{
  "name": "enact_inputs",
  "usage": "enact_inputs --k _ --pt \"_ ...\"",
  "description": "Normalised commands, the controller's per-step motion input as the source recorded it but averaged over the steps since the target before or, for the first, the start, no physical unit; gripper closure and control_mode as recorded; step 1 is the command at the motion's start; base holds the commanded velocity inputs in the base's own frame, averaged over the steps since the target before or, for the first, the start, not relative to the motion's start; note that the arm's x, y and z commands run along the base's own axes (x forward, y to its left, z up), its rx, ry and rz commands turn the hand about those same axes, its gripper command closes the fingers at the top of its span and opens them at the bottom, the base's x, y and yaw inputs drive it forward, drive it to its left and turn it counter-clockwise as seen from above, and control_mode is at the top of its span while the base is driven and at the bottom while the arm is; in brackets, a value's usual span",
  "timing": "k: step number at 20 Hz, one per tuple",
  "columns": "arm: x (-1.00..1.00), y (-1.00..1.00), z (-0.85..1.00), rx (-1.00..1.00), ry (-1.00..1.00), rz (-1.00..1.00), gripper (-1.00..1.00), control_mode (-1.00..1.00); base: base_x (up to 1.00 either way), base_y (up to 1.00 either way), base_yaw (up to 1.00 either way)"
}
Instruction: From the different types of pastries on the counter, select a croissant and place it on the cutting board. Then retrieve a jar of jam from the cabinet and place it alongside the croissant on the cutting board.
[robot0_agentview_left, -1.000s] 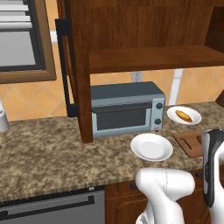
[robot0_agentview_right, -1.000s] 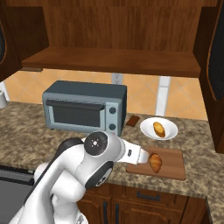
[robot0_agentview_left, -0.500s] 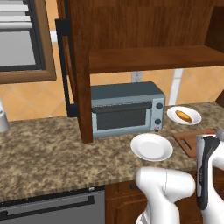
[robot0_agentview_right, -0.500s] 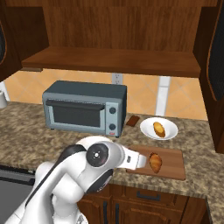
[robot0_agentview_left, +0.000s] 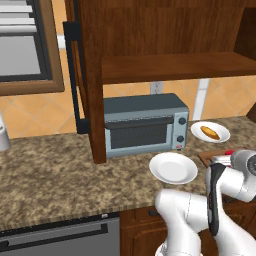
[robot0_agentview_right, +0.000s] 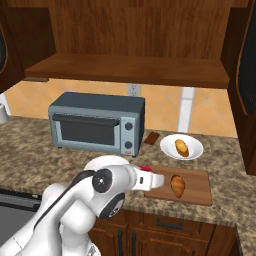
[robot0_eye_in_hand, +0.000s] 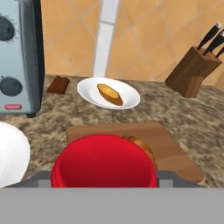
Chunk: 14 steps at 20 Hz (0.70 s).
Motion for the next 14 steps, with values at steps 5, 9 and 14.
enact_inputs --k 5,9,14 --pt "0.26 -0.15 -0.37 -0.13 0.0 -0.06 1.0 -1.0 0.0 0.0 0.0" --pt "0.11 -0.34 -0.34 -0.07 0.0 -0.07 1.0 -1.0 0.0 0.0 0.0" --pt "0.01 -0.02 -0.16 0.0 0.0 -0.01 1.0 -1.0 0.0 0.0 0.0"
